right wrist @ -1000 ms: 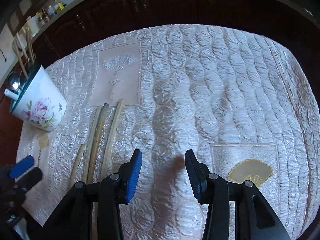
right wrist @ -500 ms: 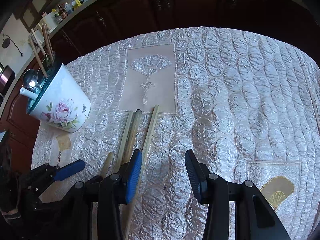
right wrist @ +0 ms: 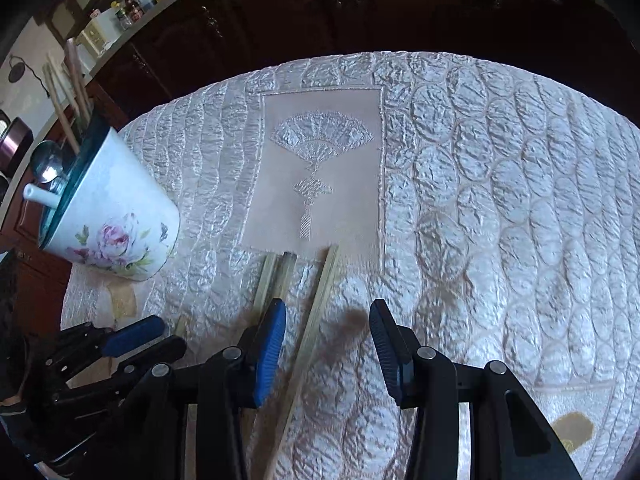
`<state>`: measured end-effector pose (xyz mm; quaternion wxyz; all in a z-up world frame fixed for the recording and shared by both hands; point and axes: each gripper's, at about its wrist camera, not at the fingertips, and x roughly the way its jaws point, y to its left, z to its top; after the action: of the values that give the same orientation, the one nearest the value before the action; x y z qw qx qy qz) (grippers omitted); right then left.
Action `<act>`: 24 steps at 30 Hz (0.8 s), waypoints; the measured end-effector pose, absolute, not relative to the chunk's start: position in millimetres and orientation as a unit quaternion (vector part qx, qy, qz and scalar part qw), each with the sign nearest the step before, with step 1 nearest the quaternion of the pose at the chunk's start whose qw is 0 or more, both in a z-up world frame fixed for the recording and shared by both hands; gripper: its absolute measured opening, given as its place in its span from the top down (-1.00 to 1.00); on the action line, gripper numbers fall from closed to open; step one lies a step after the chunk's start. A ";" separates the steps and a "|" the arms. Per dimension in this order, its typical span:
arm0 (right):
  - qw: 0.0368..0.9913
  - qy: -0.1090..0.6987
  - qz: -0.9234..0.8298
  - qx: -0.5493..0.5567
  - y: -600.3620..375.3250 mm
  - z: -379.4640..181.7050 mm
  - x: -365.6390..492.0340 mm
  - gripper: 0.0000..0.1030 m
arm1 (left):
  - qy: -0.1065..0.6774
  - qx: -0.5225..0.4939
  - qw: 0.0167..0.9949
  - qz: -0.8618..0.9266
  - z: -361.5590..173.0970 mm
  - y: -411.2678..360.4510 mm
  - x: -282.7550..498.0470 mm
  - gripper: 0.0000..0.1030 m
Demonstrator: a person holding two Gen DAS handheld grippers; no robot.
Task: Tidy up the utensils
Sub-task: 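Grasp a wooden chopstick with the left tool while the right tool grasps another chopstick, then lift the held chopstick with the left tool while the right tool lifts its chopstick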
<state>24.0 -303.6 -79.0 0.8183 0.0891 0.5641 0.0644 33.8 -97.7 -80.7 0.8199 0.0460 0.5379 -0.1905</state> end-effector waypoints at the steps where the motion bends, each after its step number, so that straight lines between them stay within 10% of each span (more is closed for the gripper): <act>1: 0.817 0.567 0.065 0.089 -302.7 -82.0 28.9 0.30 | 0.536 0.045 0.821 -0.190 -79.6 -96.5 35.3 0.48; 12: 0.811 0.573 0.083 0.086 -292.9 -98.2 68.4 0.80 | 0.531 0.106 0.818 -0.192 -86.6 -115.7 35.4 0.65; 24: 0.849 0.501 0.124 0.118 -304.2 -34.4 33.9 0.88 | 0.493 0.010 0.838 -0.235 -35.8 -73.3 27.6 0.92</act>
<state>33.9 -304.2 -34.4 0.8485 0.1179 0.5008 0.1236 27.6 -73.3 -35.8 0.8376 0.0104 0.4932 -0.2345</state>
